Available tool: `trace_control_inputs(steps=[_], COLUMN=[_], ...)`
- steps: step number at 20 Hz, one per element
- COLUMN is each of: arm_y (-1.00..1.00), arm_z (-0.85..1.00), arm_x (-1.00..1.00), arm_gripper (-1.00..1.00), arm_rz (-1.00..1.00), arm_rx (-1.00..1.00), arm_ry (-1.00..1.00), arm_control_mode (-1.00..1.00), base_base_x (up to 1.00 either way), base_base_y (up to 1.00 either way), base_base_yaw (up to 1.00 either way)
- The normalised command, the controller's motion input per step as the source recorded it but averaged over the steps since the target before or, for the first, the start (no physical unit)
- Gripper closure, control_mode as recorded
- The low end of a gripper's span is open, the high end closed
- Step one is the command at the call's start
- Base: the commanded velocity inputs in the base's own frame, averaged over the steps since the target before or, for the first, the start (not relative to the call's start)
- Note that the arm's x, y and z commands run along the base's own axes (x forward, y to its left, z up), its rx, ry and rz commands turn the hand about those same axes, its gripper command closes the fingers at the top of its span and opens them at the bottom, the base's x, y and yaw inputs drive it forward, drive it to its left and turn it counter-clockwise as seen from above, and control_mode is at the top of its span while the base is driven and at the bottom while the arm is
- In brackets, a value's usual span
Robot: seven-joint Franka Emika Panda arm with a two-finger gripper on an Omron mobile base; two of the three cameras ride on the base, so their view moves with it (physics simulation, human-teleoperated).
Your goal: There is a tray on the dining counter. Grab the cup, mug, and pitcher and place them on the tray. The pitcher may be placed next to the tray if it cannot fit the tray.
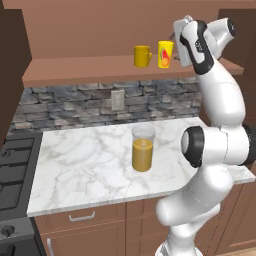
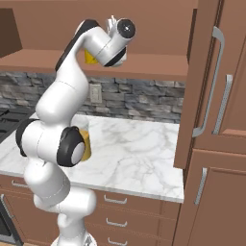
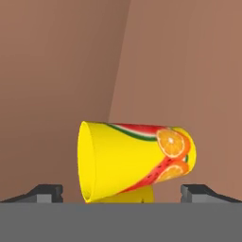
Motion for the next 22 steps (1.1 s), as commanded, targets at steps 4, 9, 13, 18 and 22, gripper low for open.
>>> trace_control_inputs(steps=[4, 9, 13, 18, 22], arm_y=[0.00, 0.00, 0.00, 0.00, 0.00], arm_z=[-0.07, -0.01, -0.01, 0.00, -0.07], arm_x=[0.28, 0.28, 0.08, 0.00, 0.00], arm_gripper=[-1.00, -1.00, -1.00, -1.00, -1.00], arm_rz=[0.00, 0.00, 0.00, 0.00, 0.00], arm_rx=[0.00, 0.00, 0.00, 0.00, 0.00], arm_ry=[0.00, 0.00, 0.02, 0.08, 0.10], arm_control_mode=[-1.00, -1.00, -1.00, -1.00, -1.00], base_base_x=[0.00, 0.00, 0.00, 0.00, 0.00], base_base_y=[0.00, 0.00, 0.00, 0.00, 0.00], base_base_yaw=[0.00, 0.00, 0.00, 0.00, 0.00])
